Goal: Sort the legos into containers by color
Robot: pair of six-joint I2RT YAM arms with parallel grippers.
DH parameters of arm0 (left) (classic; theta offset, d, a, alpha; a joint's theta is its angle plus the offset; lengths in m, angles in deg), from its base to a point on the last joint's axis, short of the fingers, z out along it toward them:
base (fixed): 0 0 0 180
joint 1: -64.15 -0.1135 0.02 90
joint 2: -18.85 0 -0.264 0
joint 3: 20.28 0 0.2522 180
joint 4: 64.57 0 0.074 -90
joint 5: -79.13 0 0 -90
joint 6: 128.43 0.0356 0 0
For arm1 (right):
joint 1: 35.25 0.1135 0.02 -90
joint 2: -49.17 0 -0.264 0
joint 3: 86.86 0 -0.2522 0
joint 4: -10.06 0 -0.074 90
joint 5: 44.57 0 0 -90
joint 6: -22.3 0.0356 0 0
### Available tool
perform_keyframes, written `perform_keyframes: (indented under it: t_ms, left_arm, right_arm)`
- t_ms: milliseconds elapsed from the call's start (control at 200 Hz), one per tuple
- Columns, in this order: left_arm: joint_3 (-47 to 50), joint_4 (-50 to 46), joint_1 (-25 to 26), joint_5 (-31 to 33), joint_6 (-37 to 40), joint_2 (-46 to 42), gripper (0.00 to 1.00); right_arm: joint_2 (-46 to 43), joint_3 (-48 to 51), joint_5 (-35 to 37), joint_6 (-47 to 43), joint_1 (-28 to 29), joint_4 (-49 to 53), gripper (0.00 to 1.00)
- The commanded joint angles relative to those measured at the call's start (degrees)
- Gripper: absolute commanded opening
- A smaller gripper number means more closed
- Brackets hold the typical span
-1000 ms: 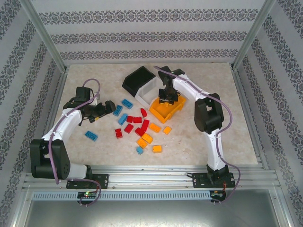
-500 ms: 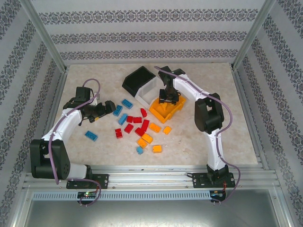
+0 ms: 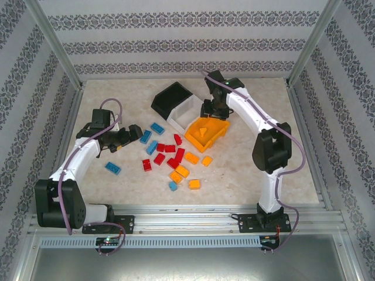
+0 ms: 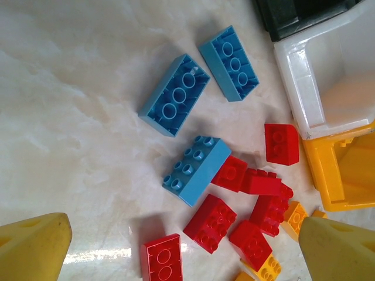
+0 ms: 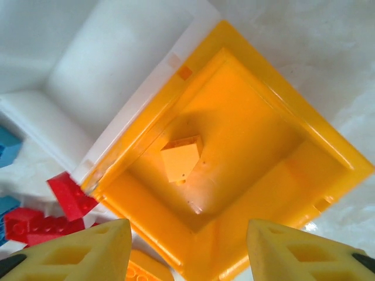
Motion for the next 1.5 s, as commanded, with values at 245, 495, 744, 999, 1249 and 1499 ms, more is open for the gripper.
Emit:
perform_keyframes:
  t_ms: [245, 495, 744, 999, 1249, 1499]
  left_arm:
    - [4.0, 1.7, 5.4, -1.1, -4.4, -4.1, 1.0]
    - [9.6, 10.0, 7.3, -3.1, -12.4, -3.9, 1.0]
    - [10.1, 17.9, 7.3, -5.9, -18.4, 1.3, 1.0]
    - [10.8, 20.3, 7.3, -6.6, -20.2, 2.9, 1.0]
    - [10.6, 17.4, 7.3, -5.8, -18.0, 1.4, 1.0]
    - [10.2, 16.4, 7.3, -5.5, -17.3, 1.2, 1.0]
  right_arm:
    - [-14.8, 16.8, -7.9, -2.1, 3.6, -4.0, 0.65]
    - [-23.6, 34.1, -7.6, -1.4, 14.9, -8.5, 0.72]
    - [-24.2, 43.0, -6.0, 7.7, 22.1, -11.0, 0.73]
    - [-20.3, 42.4, -6.0, 8.4, 25.3, -11.2, 0.73]
    - [-15.9, 41.5, -7.0, 6.5, 28.0, -10.9, 0.73]
    - [-12.2, 42.0, -6.8, 6.6, 30.6, -11.1, 0.73]
